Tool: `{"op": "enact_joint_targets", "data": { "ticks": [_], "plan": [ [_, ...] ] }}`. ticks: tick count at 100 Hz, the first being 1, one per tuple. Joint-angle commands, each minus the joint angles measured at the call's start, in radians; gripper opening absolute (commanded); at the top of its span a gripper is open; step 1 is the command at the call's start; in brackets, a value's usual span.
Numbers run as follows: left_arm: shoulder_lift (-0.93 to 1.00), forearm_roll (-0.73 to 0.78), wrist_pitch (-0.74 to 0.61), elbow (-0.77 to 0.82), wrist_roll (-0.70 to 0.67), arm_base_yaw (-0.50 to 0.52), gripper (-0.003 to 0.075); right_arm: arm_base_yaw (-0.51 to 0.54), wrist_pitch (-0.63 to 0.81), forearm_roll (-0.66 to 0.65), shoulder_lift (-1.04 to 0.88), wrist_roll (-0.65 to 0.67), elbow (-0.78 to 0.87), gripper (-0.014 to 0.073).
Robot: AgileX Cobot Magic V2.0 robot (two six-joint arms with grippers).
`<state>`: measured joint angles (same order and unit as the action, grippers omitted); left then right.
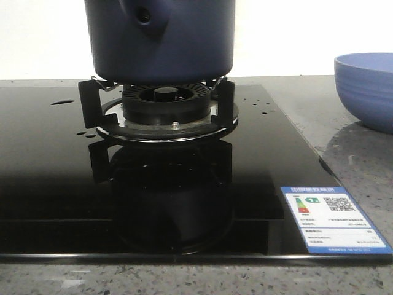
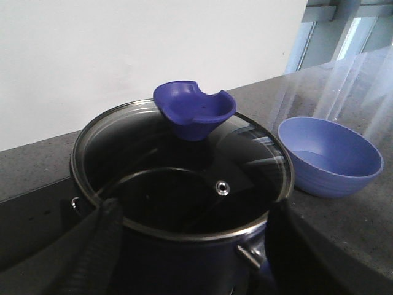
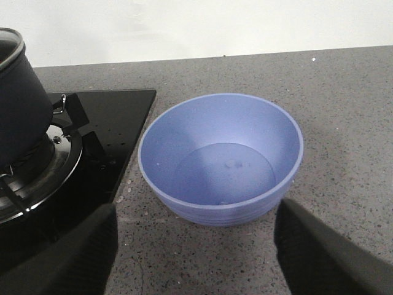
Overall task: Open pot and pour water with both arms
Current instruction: 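Grasp the purple lid knob with left gripper and the bowl rim with right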
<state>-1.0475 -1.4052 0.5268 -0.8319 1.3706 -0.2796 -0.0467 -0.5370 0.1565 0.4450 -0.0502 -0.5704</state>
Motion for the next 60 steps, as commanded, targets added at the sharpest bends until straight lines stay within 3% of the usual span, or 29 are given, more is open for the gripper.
{"op": "enact_joint_targets", "data": {
  "ticks": [1,60],
  "plan": [
    [-0.061,-0.049,-0.006,-0.085,0.015,-0.023,0.0489,0.002,0.075,0.008,0.015,-0.012,-0.035,0.0486],
    [-0.342,-0.047,0.019,-0.334,0.015,-0.081,0.0518,0.002,0.075,0.008,0.015,-0.012,-0.035,0.0486]
  ]
}}
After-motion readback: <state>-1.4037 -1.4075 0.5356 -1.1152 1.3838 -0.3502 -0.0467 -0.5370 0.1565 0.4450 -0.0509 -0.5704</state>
